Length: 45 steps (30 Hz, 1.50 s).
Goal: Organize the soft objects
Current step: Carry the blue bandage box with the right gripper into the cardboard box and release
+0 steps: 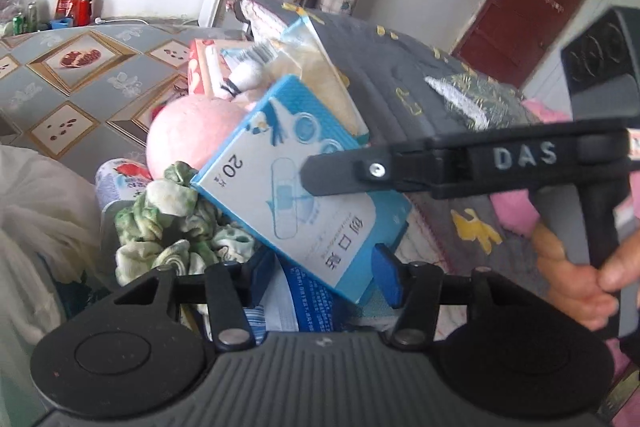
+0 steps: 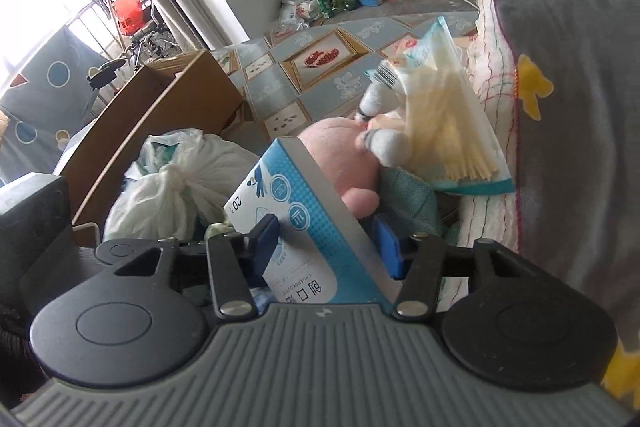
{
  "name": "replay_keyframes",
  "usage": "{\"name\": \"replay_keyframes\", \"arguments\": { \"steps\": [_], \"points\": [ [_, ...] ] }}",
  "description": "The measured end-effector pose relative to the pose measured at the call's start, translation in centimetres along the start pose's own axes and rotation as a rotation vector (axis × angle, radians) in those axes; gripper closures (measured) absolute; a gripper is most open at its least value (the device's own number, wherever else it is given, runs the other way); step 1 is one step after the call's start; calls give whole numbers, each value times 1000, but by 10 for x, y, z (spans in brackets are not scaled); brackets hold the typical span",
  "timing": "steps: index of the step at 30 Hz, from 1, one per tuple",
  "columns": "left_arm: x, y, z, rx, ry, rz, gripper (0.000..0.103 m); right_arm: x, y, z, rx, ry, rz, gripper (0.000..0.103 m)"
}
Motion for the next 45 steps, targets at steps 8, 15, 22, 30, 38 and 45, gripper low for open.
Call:
{"name": "replay_keyframes", "arguments": {
  "steps": [8,15,22,30,38,45],
  "points": [
    [2,-7,52,-89,9,45,48,50,6,34,-37,23,15,53],
    [24,-10,130,-191,-49,53,49,124,8,44,-33,-49,3,53],
    [84,-5,213,-227,-213,80,49,216,-7,0,30,-235,-48,54],
    [196,1,261,-143,-388,169,49,310,-32,-119,219,-343,-164,54],
    [334,0,245,-17,-400,286,49,340,-66,-244,300,-297,-260,51],
    [422,16,193,181,-450,319,40,324,-99,-283,184,-178,-195,48]
  ]
}}
Point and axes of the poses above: each gripper's, at about its wrist camera, not at the fingertips, and z roughly against the way its jaws point, x to its left, y to its underside, the point moved 6 cm from there along -z, roughly the way its jaws point, and after that the axes turned 12 degrees about -z, right-handed, at the moved point
